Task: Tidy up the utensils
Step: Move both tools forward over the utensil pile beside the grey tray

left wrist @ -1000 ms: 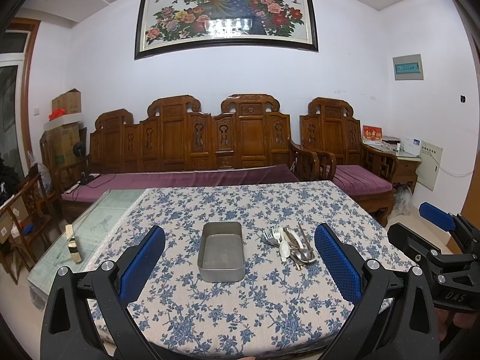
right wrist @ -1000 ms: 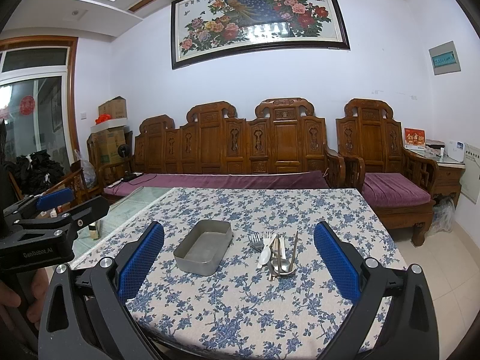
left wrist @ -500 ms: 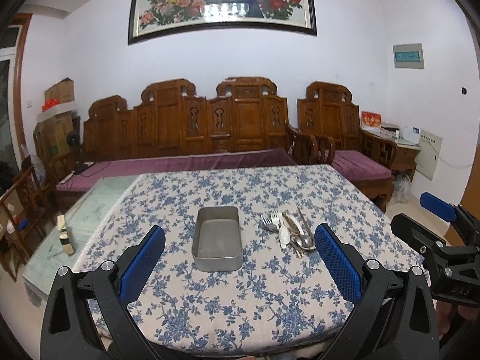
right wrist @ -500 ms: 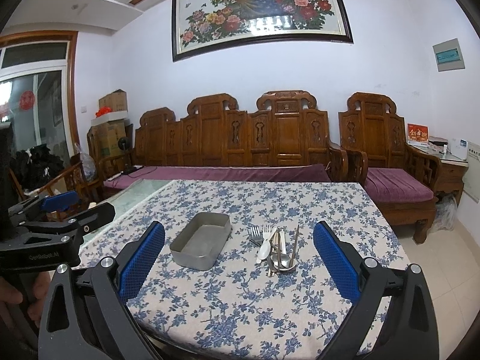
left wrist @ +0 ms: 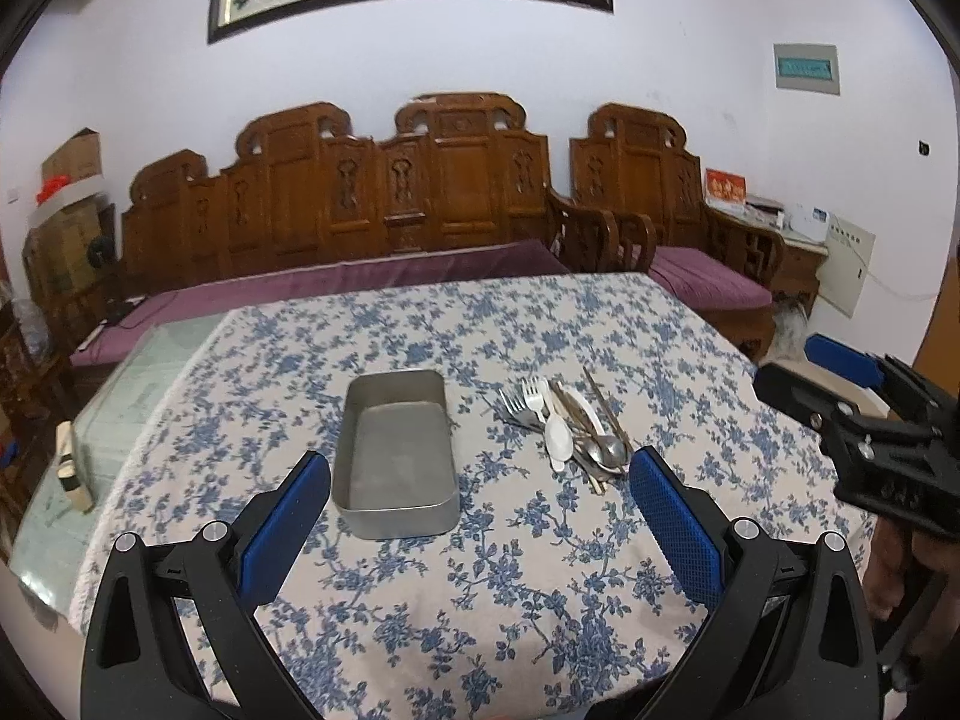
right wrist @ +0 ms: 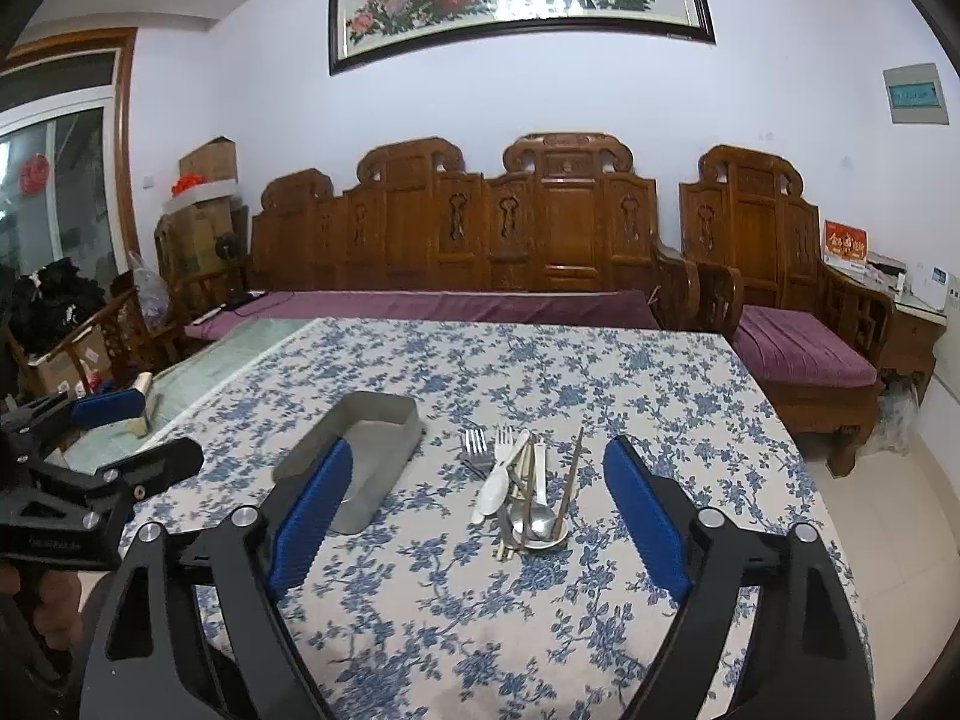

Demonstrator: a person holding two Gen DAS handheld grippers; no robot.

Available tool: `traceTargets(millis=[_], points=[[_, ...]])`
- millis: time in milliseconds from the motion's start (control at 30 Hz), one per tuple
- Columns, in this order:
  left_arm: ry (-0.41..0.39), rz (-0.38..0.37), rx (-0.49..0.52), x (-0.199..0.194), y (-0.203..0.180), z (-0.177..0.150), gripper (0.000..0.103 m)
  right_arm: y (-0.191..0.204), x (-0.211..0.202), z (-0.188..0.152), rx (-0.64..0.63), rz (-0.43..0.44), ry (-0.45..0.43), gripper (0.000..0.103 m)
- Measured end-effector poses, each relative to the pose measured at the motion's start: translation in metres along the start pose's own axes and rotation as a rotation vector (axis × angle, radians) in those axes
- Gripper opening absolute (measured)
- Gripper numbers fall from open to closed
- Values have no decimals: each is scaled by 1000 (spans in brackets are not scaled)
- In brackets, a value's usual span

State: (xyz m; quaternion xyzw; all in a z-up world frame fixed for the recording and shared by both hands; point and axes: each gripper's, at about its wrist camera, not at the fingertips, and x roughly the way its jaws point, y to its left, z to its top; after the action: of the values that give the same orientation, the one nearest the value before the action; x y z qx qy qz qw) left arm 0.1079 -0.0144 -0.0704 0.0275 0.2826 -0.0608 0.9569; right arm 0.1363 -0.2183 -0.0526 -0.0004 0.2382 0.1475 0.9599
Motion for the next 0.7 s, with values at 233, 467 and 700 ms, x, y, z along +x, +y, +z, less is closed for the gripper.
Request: traceTargets(millis=[233,467,700], points=[[48,-35,26,40,-6,1,97,-20,47,-3,6,9,50,77],[91,-69,32,73,-10,5,97,-45,101,-11,7,19,128,67],[134,-81,38,117,-17,12,96,-71,152,-24,4,52,205,54]])
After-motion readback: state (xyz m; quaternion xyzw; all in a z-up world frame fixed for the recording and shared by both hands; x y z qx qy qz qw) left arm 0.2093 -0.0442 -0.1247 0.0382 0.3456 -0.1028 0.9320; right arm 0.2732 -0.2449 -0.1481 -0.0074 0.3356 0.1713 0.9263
